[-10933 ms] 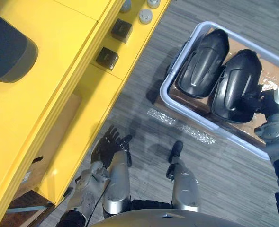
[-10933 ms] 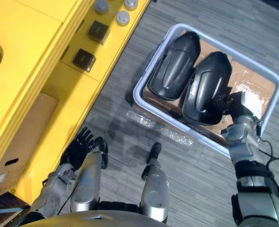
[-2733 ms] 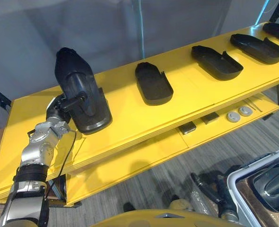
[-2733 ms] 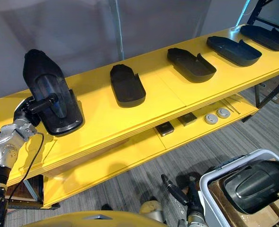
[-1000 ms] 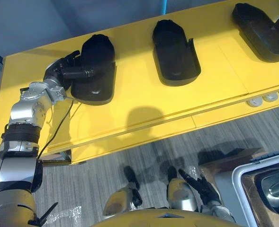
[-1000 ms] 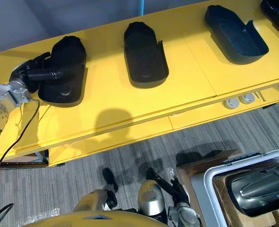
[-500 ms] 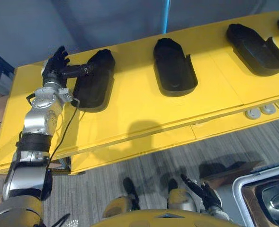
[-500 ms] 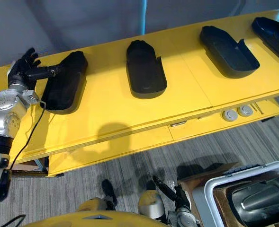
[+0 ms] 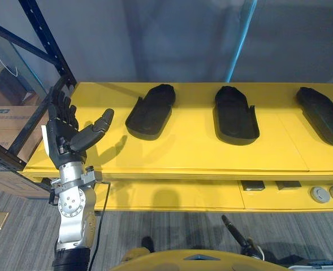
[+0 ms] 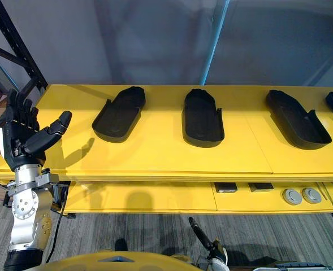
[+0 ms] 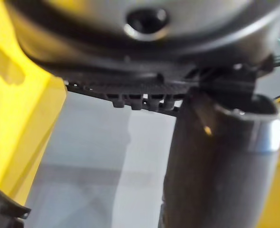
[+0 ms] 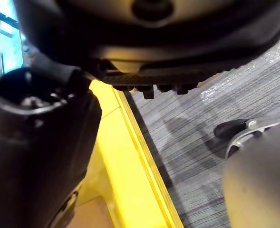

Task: Walk over and take three plastic housings, then place them on the shelf

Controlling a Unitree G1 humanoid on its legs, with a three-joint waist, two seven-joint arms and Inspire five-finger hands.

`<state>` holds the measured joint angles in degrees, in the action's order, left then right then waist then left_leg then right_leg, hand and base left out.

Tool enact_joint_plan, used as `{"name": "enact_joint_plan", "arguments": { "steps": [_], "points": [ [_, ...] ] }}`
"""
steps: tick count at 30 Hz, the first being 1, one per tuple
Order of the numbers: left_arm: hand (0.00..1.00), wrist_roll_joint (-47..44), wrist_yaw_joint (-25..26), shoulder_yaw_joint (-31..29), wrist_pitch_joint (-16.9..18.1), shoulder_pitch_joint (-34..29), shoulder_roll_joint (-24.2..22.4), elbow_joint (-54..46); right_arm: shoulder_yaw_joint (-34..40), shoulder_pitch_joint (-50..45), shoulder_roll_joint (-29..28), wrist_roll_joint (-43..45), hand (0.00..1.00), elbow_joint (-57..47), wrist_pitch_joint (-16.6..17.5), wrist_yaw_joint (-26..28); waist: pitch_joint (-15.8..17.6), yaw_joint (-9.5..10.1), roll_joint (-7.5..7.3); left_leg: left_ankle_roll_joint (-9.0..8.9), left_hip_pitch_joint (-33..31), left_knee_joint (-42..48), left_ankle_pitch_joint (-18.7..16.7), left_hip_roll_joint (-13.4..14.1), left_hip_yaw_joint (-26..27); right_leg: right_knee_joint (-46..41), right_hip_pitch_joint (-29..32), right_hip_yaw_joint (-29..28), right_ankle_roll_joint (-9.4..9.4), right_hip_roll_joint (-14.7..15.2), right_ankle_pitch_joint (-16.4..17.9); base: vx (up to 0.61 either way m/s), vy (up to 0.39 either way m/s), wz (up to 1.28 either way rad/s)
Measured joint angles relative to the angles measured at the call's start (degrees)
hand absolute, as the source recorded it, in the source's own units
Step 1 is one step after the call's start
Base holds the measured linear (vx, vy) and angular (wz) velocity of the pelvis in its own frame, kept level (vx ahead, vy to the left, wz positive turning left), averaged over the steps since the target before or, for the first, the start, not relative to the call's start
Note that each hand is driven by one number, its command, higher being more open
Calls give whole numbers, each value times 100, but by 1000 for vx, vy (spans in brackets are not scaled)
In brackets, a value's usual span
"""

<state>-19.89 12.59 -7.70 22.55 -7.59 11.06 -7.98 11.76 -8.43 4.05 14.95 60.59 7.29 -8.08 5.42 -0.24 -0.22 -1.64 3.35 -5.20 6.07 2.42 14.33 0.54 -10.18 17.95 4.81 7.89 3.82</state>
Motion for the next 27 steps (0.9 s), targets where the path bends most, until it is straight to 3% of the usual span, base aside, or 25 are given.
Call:
{"name": "enact_joint_plan", "arguments": {
  "steps": [10,13,18,20,22,27],
  "points": [
    [100,6,-105,-108,-66,3,23,54,389,-183,-1,0,100,9,-17,169,61,-13,-33,-18,-102,26,-15,2,-5,-61,121,-25,14,-2,-1,0,0,0],
    [100,6,-250,-313,-415,9,155,209,678,-217,3,41,100,8,-57,327,204,-45,-41,-16,-118,29,-17,3,19,-103,177,-82,16,2,9,10,8,-4],
    [100,-4,-568,-505,-1112,78,753,941,1231,-294,17,129,100,-21,-267,696,261,-169,-19,0,-247,42,-29,2,78,-268,408,-176,24,27,57,16,6,-5],
    [100,-4,-698,-527,-1250,79,893,1064,1385,-397,19,133,100,-31,-314,796,271,-161,-8,9,-259,280,-177,5,124,-355,385,-244,44,46,112,44,7,-13],
    [100,-39,-928,-632,-1297,94,1002,1083,1575,-476,57,128,100,-62,-315,877,326,-168,88,25,-274,660,-420,20,147,-410,269,-289,71,94,153,20,19,-10],
    [100,-327,-1341,-879,-1296,319,1299,1115,1720,-478,208,105,100,-73,-325,978,376,-168,329,31,-292,870,-530,45,206,-537,308,-384,71,127,196,-47,16,-9]
  ]
}}
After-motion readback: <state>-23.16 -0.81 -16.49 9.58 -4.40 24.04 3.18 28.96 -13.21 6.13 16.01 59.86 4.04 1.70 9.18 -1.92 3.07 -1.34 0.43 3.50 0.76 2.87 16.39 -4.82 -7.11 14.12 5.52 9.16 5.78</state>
